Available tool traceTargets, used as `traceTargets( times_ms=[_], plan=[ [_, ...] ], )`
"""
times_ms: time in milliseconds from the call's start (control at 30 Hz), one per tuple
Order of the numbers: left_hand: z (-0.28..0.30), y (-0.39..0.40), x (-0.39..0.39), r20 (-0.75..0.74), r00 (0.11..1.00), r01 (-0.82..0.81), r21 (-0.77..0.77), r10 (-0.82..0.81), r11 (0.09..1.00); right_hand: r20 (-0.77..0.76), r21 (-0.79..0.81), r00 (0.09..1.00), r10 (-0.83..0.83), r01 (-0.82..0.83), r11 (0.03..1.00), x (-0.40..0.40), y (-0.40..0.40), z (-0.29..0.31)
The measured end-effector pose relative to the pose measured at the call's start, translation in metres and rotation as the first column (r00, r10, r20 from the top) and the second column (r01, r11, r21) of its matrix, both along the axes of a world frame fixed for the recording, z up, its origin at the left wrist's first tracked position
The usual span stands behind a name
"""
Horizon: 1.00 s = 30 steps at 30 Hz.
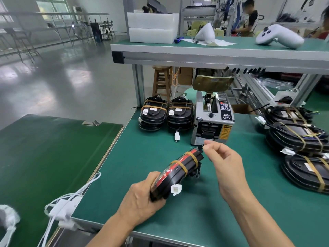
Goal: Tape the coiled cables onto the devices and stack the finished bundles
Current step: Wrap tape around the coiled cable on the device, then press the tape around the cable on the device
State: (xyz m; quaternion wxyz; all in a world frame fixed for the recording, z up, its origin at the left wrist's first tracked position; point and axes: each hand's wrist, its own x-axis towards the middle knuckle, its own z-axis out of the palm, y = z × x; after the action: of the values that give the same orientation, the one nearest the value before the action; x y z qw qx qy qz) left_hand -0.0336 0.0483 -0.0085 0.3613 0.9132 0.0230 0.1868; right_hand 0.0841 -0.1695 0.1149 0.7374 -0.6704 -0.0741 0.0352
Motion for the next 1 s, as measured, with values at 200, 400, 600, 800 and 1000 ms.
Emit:
traceTargets(
  times_ms=[200, 400, 600, 800, 1000],
  plan=[
    [0.001, 0.0, 0.0, -0.011, 1.0, -0.001, -0.001, 0.001, 1.0, 0.124, -0.273, 0.967, 0.223, -0.183, 0.944, -0.031, 0.006, -0.006],
    [0.002, -0.001, 0.001, 0.007, 1.0, 0.001, -0.015, -0.001, 1.0, 0.073, -0.306, 0.97, 0.233, -0.201, 0.931, -0.035, 0.011, -0.016],
    [0.002, -0.001, 0.001, 0.013, 1.0, 0.007, -0.016, -0.006, 1.0, 0.075, -0.333, 0.965, 0.252, -0.214, 0.918, -0.033, 0.013, -0.015],
    [0.004, -0.002, 0.001, 0.016, 1.0, 0.015, -0.009, -0.015, 1.0, 0.086, -0.374, 0.965, 0.247, -0.198, 0.906, -0.031, 0.012, -0.015],
    [0.004, -0.002, 0.0, 0.021, 1.0, 0.017, -0.01, -0.016, 1.0, 0.086, -0.372, 0.97, 0.226, -0.179, 0.911, -0.032, 0.014, -0.016]
  ],
)
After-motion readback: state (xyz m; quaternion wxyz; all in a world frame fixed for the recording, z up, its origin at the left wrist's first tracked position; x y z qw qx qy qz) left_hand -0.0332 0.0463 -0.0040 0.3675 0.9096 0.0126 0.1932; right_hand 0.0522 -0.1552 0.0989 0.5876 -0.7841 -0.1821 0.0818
